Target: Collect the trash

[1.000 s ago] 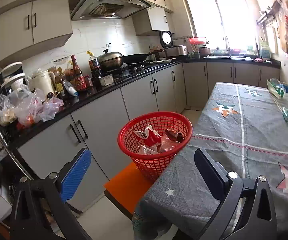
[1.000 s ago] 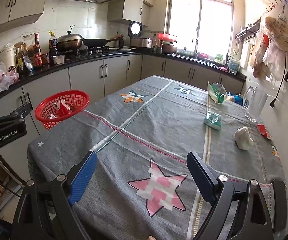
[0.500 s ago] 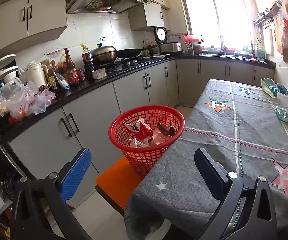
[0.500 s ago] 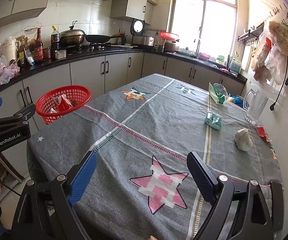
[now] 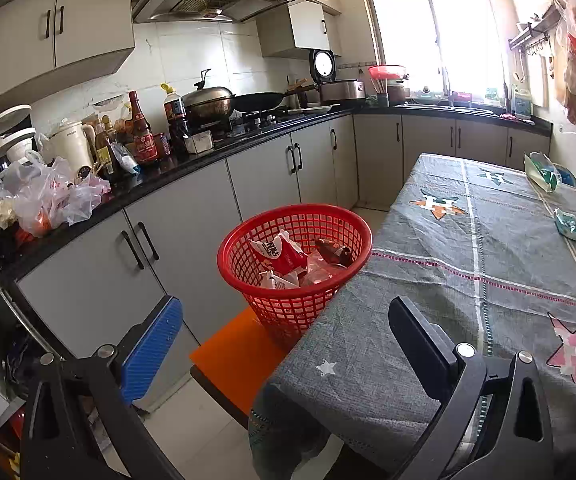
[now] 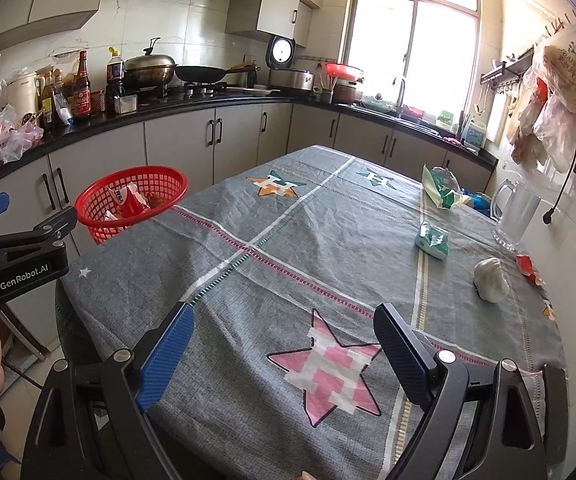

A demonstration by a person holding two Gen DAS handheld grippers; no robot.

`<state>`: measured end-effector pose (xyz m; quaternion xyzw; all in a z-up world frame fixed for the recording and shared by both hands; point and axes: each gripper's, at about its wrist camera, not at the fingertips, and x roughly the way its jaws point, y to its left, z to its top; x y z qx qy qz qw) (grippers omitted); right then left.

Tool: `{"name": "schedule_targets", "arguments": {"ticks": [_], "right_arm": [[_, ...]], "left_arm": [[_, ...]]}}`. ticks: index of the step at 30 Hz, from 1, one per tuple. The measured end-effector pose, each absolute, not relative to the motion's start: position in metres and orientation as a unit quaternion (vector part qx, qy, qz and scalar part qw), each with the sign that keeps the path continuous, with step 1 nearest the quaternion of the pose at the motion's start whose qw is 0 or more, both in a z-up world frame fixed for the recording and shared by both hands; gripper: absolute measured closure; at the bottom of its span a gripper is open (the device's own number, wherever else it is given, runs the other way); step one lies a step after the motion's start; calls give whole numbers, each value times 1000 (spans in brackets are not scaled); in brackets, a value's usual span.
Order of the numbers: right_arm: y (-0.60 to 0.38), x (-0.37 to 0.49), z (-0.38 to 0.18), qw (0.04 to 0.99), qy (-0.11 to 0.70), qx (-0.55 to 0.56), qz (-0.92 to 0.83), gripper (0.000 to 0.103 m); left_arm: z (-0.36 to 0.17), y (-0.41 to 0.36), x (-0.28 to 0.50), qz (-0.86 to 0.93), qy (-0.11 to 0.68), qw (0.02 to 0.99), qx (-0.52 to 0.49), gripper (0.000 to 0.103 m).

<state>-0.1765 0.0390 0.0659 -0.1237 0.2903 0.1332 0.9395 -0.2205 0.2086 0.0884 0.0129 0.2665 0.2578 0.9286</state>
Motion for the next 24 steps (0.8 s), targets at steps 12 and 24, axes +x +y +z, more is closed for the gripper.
{"name": "schedule_targets", "arguments": {"ticks": [12, 24], "right_arm": [[41, -177, 65, 938, 292, -126, 136, 9], [43, -177, 63, 937, 294, -128, 138, 9]], "left_arm": [[88, 208, -221, 257, 267, 928, 13, 1], [87, 208, -222, 260, 268, 928, 16, 1]]}}
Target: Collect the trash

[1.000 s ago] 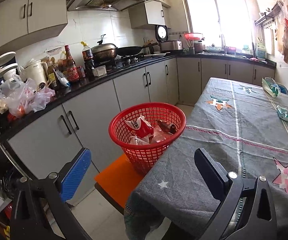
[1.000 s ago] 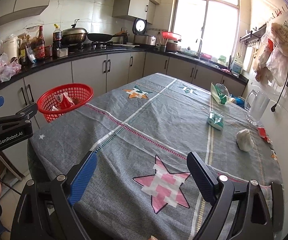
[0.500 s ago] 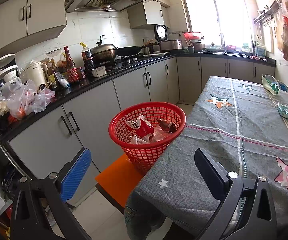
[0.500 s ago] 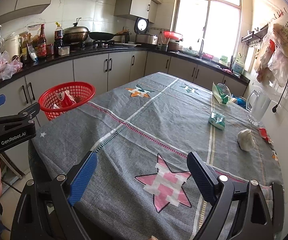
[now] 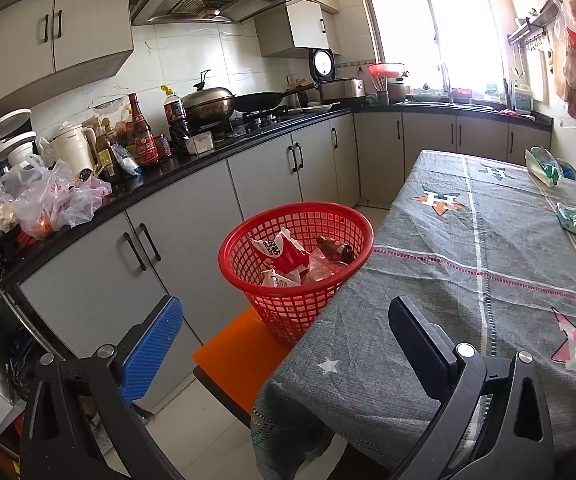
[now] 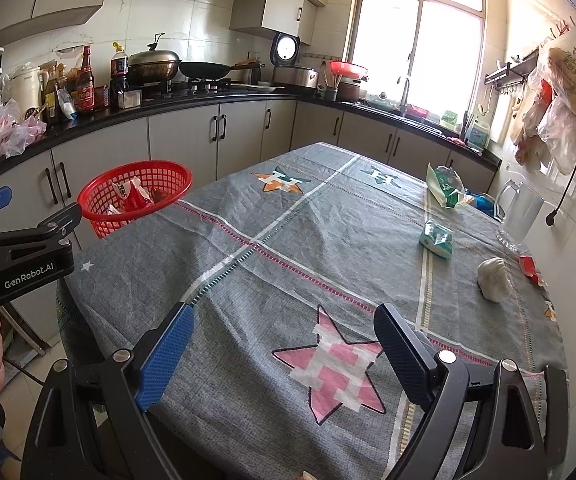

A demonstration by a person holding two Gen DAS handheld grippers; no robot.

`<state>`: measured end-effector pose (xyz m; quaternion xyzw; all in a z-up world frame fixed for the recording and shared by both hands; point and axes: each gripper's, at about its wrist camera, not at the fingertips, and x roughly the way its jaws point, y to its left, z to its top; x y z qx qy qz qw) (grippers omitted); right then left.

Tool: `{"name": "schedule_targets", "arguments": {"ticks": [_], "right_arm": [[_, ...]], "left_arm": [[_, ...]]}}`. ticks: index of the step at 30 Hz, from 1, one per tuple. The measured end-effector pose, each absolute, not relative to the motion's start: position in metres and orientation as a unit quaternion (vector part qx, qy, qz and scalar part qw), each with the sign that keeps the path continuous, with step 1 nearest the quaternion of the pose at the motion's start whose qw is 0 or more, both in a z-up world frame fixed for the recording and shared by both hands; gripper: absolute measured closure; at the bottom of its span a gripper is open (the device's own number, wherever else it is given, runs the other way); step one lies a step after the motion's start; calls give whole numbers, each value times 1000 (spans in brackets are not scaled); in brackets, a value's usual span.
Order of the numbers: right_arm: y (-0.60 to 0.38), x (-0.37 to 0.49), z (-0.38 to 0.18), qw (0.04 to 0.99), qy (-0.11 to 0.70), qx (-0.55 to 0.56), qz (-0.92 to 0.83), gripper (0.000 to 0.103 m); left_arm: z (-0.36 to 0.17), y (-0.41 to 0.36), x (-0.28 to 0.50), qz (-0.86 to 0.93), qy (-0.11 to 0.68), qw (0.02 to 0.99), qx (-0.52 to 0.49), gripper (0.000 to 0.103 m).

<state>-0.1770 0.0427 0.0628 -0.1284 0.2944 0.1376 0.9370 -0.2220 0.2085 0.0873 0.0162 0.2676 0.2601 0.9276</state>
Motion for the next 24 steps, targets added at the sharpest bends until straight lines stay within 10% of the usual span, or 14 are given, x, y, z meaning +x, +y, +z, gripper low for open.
{"name": "schedule_targets", "arguments": {"ticks": [24], "right_arm": [[46, -176, 58, 935, 297, -136, 142, 9]], "left_arm": [[86, 210, -223, 260, 268, 927, 17, 1]]}}
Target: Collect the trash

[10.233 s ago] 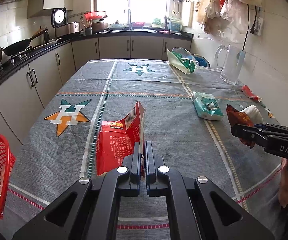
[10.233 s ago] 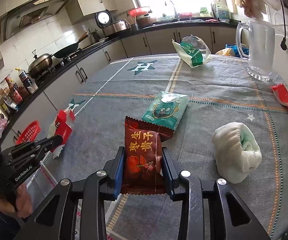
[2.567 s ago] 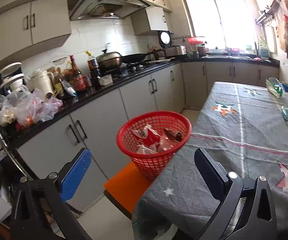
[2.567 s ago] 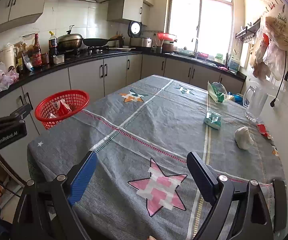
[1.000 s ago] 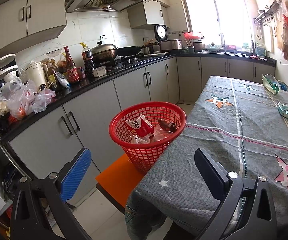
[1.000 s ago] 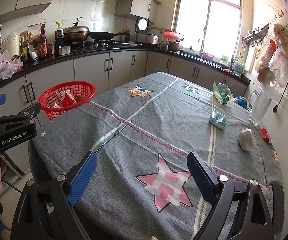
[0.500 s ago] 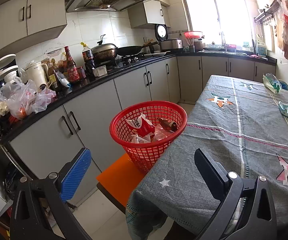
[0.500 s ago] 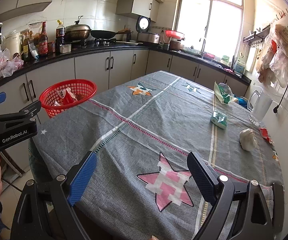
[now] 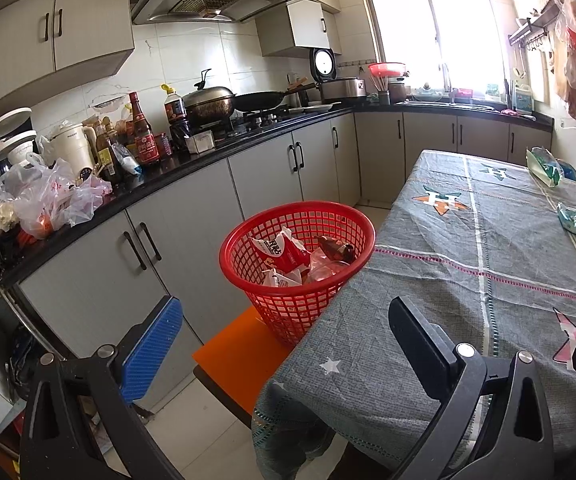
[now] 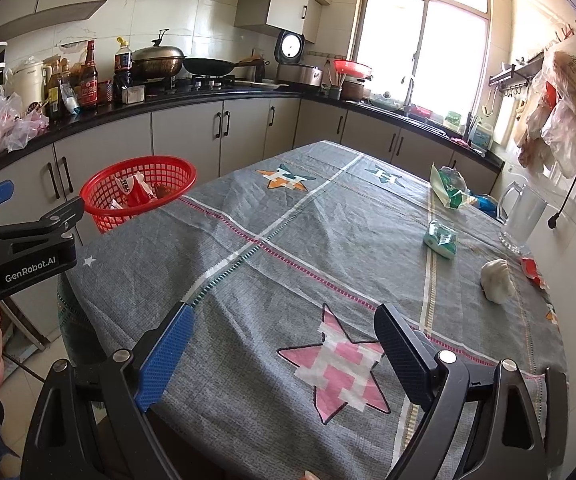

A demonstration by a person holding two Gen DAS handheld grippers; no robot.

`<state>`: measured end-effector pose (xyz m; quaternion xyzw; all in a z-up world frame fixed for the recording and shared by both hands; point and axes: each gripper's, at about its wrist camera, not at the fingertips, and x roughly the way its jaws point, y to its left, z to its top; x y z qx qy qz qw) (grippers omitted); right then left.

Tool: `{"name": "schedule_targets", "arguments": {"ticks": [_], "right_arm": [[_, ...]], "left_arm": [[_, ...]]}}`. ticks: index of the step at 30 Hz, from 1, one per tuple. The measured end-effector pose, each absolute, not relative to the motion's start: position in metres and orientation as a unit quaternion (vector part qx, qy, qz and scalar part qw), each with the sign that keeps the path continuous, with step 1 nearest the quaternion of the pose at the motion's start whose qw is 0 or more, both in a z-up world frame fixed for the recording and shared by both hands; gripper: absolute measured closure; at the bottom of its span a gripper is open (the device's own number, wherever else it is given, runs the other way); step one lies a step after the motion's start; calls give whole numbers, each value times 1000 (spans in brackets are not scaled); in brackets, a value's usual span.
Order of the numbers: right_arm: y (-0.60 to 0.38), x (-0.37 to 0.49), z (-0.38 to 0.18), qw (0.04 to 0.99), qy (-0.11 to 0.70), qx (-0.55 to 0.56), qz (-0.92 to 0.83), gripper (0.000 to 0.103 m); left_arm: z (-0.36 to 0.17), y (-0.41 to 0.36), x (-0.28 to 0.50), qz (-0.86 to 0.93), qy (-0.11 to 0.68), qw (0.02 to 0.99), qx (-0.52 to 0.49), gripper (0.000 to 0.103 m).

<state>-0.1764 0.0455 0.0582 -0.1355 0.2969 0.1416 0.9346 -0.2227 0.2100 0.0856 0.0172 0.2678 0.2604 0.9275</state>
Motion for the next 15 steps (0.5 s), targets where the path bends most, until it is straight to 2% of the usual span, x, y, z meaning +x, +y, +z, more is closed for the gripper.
{"name": "schedule_targets", "arguments": {"ticks": [15], "right_arm": [[43, -172, 54, 932, 306, -125, 145, 8]], "left_arm": [[84, 210, -221, 265, 266, 926, 24, 1]]}}
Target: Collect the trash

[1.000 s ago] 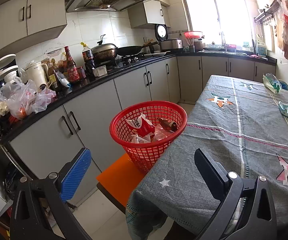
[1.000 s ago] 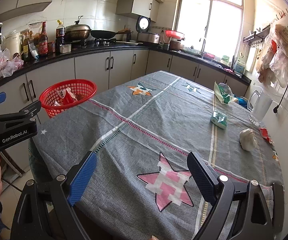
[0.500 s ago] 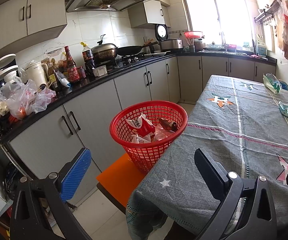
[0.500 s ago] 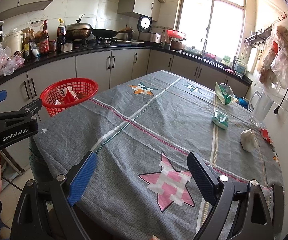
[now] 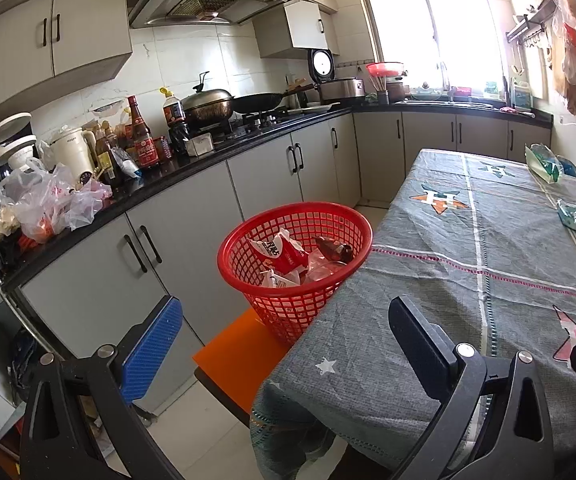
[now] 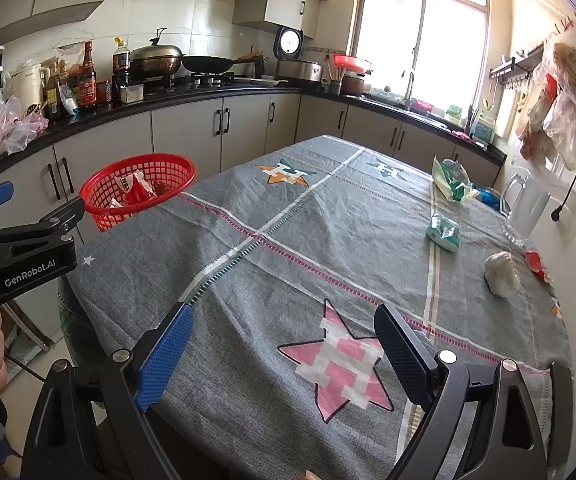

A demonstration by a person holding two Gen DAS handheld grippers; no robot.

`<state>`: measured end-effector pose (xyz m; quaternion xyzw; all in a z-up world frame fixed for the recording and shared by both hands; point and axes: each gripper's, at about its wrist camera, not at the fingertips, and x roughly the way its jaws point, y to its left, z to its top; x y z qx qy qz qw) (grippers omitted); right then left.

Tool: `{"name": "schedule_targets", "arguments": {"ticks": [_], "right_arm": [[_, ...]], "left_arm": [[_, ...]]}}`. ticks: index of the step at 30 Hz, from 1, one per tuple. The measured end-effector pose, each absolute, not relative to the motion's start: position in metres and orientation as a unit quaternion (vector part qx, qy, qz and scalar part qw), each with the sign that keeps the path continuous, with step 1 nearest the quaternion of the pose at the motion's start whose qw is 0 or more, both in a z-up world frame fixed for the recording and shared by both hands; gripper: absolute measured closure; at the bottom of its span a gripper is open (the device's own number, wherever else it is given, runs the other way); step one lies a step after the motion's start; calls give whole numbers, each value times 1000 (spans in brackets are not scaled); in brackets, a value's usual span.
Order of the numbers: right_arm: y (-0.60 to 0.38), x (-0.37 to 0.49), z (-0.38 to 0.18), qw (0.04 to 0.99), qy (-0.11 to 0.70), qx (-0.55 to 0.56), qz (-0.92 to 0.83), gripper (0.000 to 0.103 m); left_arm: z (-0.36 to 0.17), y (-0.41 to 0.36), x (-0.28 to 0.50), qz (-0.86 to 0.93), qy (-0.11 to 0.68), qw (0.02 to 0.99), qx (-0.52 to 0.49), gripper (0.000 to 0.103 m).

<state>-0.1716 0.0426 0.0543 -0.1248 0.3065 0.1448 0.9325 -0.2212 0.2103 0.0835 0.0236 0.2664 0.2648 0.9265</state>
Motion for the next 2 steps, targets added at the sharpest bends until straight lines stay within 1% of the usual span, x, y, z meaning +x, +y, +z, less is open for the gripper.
{"name": "schedule_targets", "arguments": {"ticks": [2], "right_arm": [[36, -168, 54, 934, 309, -114, 140, 8]], "left_arm": [[85, 208, -219, 266, 265, 927, 23, 1]]}}
